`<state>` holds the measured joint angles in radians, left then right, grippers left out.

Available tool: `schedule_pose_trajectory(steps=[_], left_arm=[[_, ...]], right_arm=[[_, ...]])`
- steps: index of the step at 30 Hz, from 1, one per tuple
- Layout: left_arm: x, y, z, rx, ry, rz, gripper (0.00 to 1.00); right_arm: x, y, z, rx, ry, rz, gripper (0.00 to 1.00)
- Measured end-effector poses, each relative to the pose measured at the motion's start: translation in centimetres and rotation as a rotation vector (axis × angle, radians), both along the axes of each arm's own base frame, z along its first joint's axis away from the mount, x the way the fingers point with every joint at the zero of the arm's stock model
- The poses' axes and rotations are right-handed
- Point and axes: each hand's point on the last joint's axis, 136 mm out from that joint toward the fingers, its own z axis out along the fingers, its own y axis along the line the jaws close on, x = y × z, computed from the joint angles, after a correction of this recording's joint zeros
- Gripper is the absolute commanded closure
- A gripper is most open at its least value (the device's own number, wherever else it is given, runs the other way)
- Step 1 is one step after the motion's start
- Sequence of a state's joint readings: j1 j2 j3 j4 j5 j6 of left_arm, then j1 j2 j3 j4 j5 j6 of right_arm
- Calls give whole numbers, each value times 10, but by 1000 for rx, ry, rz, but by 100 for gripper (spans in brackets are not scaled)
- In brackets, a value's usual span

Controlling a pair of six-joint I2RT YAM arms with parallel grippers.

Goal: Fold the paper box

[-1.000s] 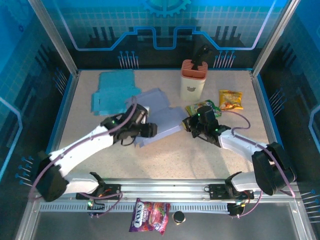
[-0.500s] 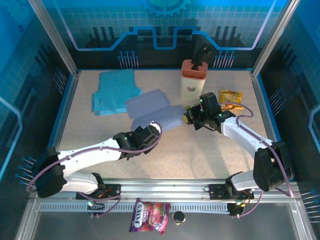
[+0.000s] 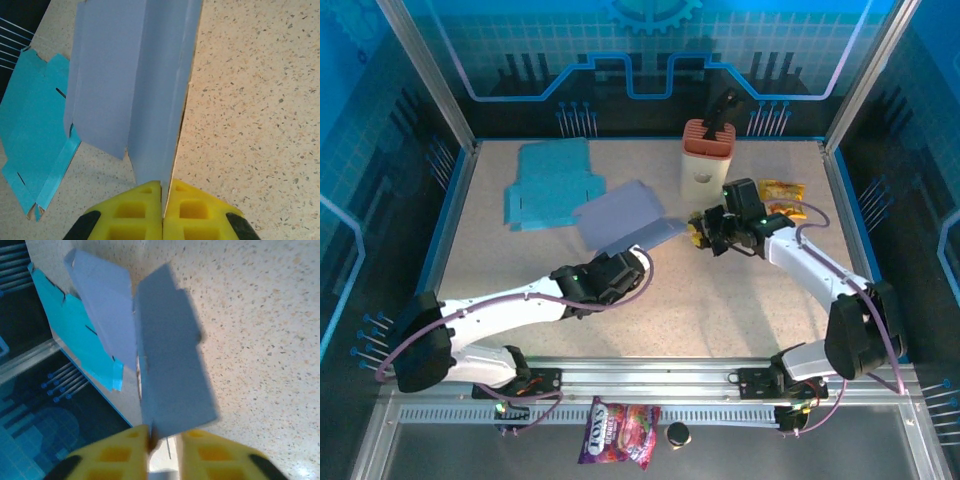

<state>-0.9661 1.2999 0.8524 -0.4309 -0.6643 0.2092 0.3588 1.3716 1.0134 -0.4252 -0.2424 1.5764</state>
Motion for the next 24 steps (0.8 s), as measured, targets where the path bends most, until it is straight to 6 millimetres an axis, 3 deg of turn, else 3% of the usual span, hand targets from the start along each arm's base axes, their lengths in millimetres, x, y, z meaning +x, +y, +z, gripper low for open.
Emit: schedule_pose_trajectory(steps=[2,5,9,13,19,24], left_arm=[[1,-1,8,-13,-6,-2,100],[2,-7,21,-37,-12,-7,100],[3,-13,32,-66,-6,-12,100],[2,-15,38,-79,3,-14,100],[1,-17,47,-84,12,-22,100],[2,-18,52,-87,10,-21,100]], right_arm=[[-9,-13,18,-53,-45,-18,38],[-30,-23,62,-90,-166,-35,32],[-66,-1,93,-77,-259,11,28],[-77,27,88,-76,-252,46,30],[-59,56,64,-105,-187,42,40],[-45,73,70,-75,-196,33,46]])
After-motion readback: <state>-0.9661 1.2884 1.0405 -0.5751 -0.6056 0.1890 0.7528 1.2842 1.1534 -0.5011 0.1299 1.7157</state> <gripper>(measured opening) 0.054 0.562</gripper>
